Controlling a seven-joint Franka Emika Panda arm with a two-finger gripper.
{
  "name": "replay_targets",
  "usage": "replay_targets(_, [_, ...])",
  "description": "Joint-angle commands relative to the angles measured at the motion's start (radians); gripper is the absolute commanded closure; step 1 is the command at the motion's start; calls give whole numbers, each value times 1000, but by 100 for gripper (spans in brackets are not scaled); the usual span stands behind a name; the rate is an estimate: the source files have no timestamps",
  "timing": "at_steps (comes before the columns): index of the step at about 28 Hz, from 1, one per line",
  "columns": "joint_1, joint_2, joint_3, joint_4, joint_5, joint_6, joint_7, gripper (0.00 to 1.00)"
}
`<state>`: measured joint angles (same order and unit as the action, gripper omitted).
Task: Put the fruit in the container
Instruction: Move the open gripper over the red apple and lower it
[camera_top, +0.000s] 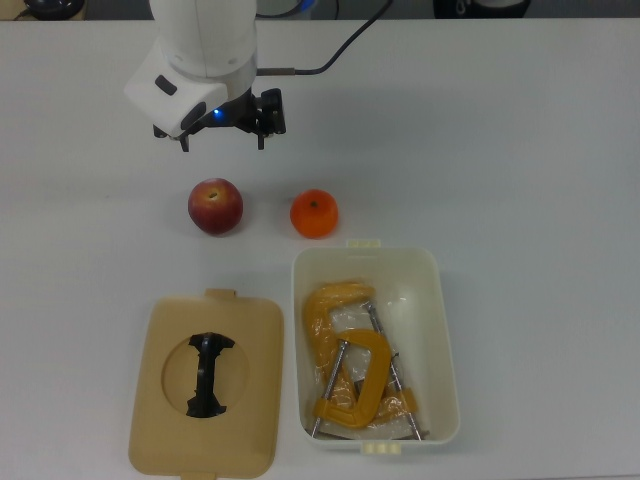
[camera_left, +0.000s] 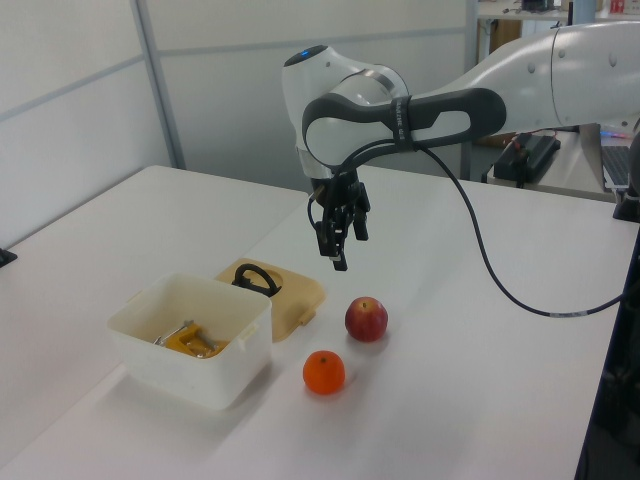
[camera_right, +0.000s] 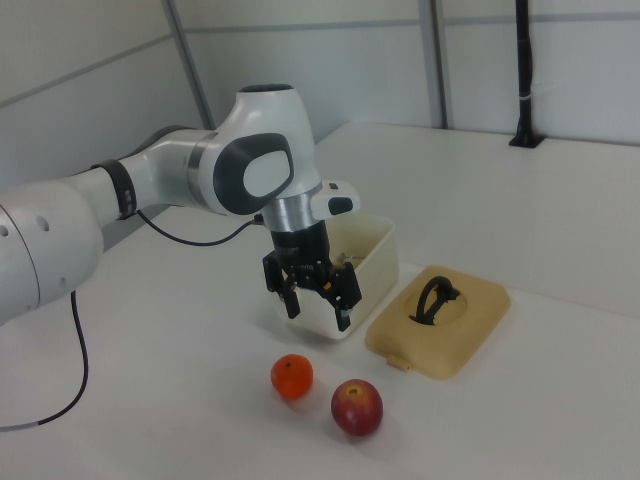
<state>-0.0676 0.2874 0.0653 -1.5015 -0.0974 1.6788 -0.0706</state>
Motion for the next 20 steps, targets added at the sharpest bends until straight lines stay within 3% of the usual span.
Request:
replay_targets(1, [-27,-27,-7,-3,10,-25,6,0])
replay_targets(13, [-26,-28,-9,-5,8,-25,17,0])
replay_targets(20, [-28,-71,-5,-89,15,47,11,0])
